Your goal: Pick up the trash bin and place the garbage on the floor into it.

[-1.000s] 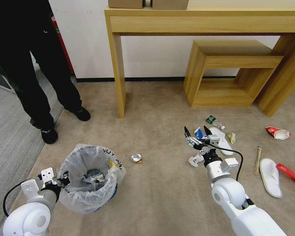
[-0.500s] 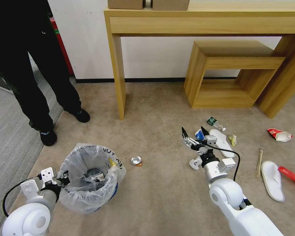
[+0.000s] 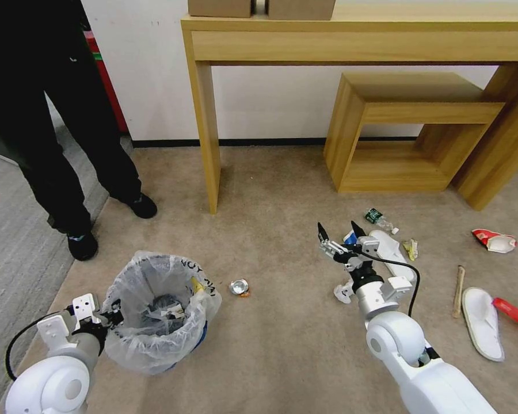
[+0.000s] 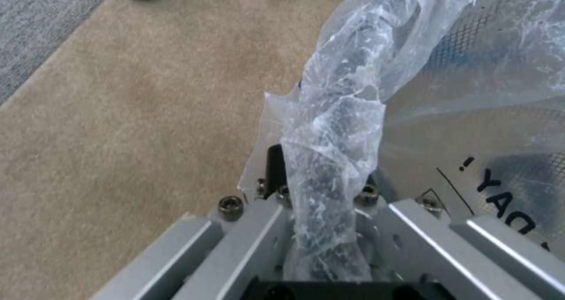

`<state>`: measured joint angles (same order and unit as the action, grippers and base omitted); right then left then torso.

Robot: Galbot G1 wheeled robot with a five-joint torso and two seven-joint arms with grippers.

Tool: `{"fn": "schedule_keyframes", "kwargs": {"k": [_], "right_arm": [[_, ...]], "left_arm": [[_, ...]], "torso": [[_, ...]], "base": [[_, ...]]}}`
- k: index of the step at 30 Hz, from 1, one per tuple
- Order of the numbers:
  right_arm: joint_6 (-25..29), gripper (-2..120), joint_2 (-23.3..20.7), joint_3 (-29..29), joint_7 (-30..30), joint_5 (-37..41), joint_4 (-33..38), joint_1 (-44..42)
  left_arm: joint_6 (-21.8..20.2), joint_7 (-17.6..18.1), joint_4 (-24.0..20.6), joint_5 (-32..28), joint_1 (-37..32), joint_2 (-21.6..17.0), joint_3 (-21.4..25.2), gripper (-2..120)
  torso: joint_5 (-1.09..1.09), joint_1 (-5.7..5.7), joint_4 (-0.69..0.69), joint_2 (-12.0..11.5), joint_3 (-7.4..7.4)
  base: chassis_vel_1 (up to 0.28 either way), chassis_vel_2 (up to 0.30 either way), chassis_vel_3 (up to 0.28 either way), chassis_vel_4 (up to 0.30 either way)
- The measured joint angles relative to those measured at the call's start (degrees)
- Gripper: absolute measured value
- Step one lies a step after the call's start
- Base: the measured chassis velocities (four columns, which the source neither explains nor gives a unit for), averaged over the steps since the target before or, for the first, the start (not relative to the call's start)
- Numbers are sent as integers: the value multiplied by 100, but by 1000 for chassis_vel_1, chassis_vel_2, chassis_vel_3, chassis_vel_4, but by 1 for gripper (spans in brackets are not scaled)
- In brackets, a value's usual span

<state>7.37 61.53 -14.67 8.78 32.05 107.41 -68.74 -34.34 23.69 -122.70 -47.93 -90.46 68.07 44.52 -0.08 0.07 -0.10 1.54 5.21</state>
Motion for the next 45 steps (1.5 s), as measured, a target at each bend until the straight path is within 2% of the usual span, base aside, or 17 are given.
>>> {"fn": "schedule_keyframes", "kwargs": {"k": [29, 34, 35, 36, 38, 39, 43, 45], "right_arm": [[-49, 100, 31, 131, 54, -36, -81, 70], [-634, 100, -58, 295, 189, 552, -6, 210], [-983, 100, -85, 392, 338, 948, 18, 294], [-983, 100, -85, 392, 338, 948, 18, 294], [-1416, 100, -137, 613, 583, 1560, 35, 464], [-1416, 100, -137, 613, 583, 1560, 35, 464], [-1908, 100, -246, 1290, 991, 2424, -161, 880], [-1963, 100, -253, 1421, 1077, 2548, -203, 954]], "left_arm": [[31, -9, 80, 44, 24, 25, -39, 1], [31, -11, 108, 46, 52, 25, -64, 1], [31, -11, 114, 47, 58, 28, -65, 1], [31, -11, 114, 47, 58, 28, -65, 1], [32, -11, 128, 48, 59, 36, -62, 1], [32, -11, 128, 48, 59, 36, -62, 1], [40, -8, 161, 62, 65, 80, -31, 1], [44, -8, 168, 70, 65, 87, -29, 1]], "torso": [[0, 0, 0, 0, 0], [0, 0, 0, 0, 0], [0, 1, 0, 0, 0], [0, 1, 0, 0, 0], [0, 0, 0, 0, 0], [0, 0, 0, 0, 0], [-1, 0, 0, 0, 0], [-1, 0, 0, 0, 0]], "base": [[-56, 56, 52, -57], [0, 0, 0, 0], [0, 0, 0, 0], [0, 0, 0, 0], [0, 0, 0, 0], [0, 0, 0, 0], [0, 0, 0, 0], [0, 0, 0, 0]]}}
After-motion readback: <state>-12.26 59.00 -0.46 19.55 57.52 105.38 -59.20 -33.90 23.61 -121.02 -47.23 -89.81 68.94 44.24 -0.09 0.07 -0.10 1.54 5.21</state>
